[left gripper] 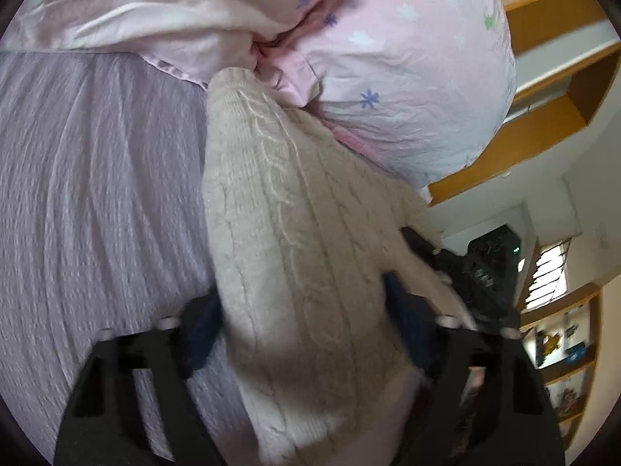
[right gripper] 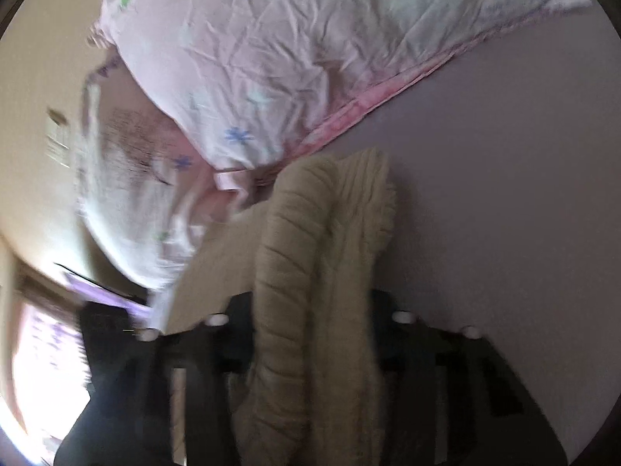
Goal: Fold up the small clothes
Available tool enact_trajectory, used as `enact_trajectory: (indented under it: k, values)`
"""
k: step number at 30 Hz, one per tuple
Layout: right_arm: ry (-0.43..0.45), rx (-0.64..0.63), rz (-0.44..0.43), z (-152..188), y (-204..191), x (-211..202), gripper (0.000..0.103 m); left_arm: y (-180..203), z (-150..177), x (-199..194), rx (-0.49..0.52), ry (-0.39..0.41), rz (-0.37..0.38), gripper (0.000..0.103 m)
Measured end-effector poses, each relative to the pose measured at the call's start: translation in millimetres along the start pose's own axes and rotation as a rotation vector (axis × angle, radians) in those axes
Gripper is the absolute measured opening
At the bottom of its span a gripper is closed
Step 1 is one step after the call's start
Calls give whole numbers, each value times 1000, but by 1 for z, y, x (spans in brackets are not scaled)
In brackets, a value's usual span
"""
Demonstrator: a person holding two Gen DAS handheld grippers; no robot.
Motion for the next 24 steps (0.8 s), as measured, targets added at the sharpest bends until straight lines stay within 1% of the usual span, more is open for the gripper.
enact_trajectory:
  k: [1,2,3,4,5,6,7,8,9,10,11,12,13,14,15,16,17,19,20,21,22,23,24]
  values:
    - [7,-2,-19,1,-2,-1,39,-3,-1,-5,2,-1,16,50]
    - [13,-5,-50,2,-5,-2,38,-5,-2,-14,-5,-7,60,44]
    - [10,-8,-115,5,-12,-3,37,-5,-7,-21,-3,-13,86,42]
    - [1,-18,-161,9,-18,-3,37,-6,-5,-35,14,-8,100,41]
    - [-15,-37,-200,13,-27,0,37,-6,-3,-47,38,7,92,41]
    - [-48,-71,-224,21,-41,7,37,-6,0,-66,84,39,60,41]
    - [-76,-106,-222,27,-53,15,37,-7,3,-81,121,68,26,42]
    - [-106,-146,-204,33,-65,27,37,-12,6,-98,157,100,-36,45]
    - [-141,-191,-160,41,-77,42,41,-17,7,-105,169,113,-87,47]
    - [-162,-219,-118,45,-84,52,45,-25,7,-112,169,129,-166,50]
    - [-171,-249,-60,47,-88,58,56,-30,8,-116,160,134,-198,52]
    - [-153,-264,-8,46,-89,56,61,-36,10,-120,140,150,-231,52]
    - [-118,-249,2,43,-87,48,62,-36,10,-125,135,184,-240,56]
    - [-37,-205,0,38,-82,29,62,-34,12,-131,144,224,-242,64]
    - [26,-184,-10,36,-80,15,62,-28,16,-138,171,273,-250,68]
    - [76,-183,-32,35,-81,2,62,-22,19,-143,195,305,-254,73]
    - [96,-199,-48,35,-85,-5,62,-15,23,-147,224,328,-252,73]
    - [68,-246,-24,42,-96,-3,57,0,31,-148,290,342,-230,77]
    - [44,-269,-10,46,-101,4,49,9,34,-143,321,337,-220,78]
    - [4,-302,19,51,-107,17,38,20,37,-136,359,322,-204,79]
    - [-15,-329,57,55,-109,25,32,27,41,-127,389,301,-190,80]
    - [-21,-368,104,56,-113,32,18,29,42,-123,401,290,-187,80]
    - [0,-420,142,59,-120,33,14,33,44,-112,425,265,-184,80]
Point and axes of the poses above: each gripper's, at about its wrist camera, not at the fingertips, and x roughly the way its jaws point, y to its right, z to its underside, the point moved 2 cm from there along x, roughly the way its jaws point, and after that the axes turned 4 degrees about z, right-handed, at the moved point
